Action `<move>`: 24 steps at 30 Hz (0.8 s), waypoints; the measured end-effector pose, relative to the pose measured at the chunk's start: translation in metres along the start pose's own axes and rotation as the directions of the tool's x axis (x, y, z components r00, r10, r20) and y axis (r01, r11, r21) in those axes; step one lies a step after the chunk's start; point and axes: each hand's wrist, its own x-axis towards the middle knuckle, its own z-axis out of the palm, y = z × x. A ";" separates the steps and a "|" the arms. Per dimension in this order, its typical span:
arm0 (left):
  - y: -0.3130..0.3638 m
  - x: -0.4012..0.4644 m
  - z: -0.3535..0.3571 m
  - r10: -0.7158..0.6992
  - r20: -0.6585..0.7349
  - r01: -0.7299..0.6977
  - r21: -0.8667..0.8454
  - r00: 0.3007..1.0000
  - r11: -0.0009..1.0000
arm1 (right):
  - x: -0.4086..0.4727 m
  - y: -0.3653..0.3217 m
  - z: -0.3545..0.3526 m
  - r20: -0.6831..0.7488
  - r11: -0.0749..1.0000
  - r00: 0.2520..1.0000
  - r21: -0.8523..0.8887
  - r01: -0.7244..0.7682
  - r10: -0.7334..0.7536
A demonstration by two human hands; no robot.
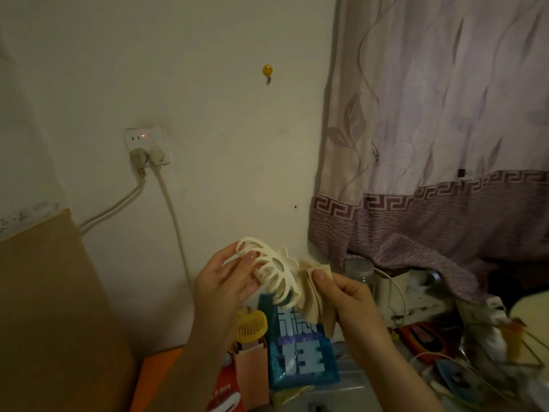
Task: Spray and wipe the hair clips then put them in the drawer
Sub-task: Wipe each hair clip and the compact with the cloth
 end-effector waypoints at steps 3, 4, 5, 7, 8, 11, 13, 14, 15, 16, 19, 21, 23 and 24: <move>-0.019 -0.009 0.007 -0.035 -0.042 0.035 -0.007 0.999 0.999 | -0.013 0.007 -0.007 -0.055 1.000 0.998 -0.016 0.023 -0.023; -0.026 -0.011 0.010 -0.046 -0.052 0.046 -0.013 0.998 0.999 | -0.018 0.010 -0.009 -0.066 0.999 0.997 -0.025 0.026 -0.028; -0.033 -0.014 0.013 -0.058 -0.065 0.056 -0.020 0.996 0.998 | -0.023 0.012 -0.011 -0.078 0.999 0.997 -0.033 0.027 -0.030; -0.048 -0.019 0.018 -0.086 -0.088 0.084 -0.022 0.992 0.996 | -0.033 0.016 -0.015 -0.112 0.998 0.993 -0.057 0.035 -0.041; -0.055 -0.021 0.021 -0.106 -0.092 0.104 -0.020 0.990 0.994 | -0.039 0.018 -0.018 -0.134 0.997 0.990 -0.073 0.041 -0.050; -0.078 -0.032 0.029 -0.169 -0.069 0.168 -0.023 0.983 0.986 | -0.055 0.029 -0.027 -0.224 0.994 0.974 -0.107 0.024 -0.047; -0.094 -0.041 0.034 -0.207 -0.075 0.205 -0.033 0.975 0.978 | -0.066 0.039 -0.036 -0.293 0.992 0.956 -0.122 -0.035 -0.002; -0.102 -0.045 0.037 -0.223 -0.079 0.221 -0.029 0.972 0.975 | -0.071 0.044 -0.041 -0.321 0.990 0.947 -0.128 -0.064 0.020; -0.110 -0.049 0.039 -0.242 -0.081 0.241 -0.019 0.967 0.970 | -0.076 0.049 -0.045 -0.344 0.988 0.938 -0.128 -0.085 0.036; -0.119 -0.054 0.041 -0.264 -0.075 0.264 -0.003 0.962 0.964 | -0.081 0.054 -0.049 -0.364 0.987 0.930 -0.126 -0.095 0.043; -0.140 -0.070 0.048 -0.317 -0.050 0.319 0.021 0.947 0.948 | -0.095 0.068 -0.062 -0.414 0.983 0.908 -0.136 -0.123 0.056; -0.153 -0.083 0.054 -0.334 -0.057 0.336 0.025 0.941 0.942 | -0.103 0.078 -0.071 -0.456 0.980 0.887 -0.129 -0.151 0.077; -0.165 -0.094 0.061 -0.354 -0.059 0.357 0.034 0.933 0.934 | -0.109 0.086 -0.081 -0.494 0.975 0.865 -0.133 -0.177 0.089; -0.172 -0.098 0.064 -0.366 -0.058 0.369 0.041 0.929 0.929 | -0.112 0.090 -0.087 -0.510 0.972 0.855 -0.140 -0.189 0.093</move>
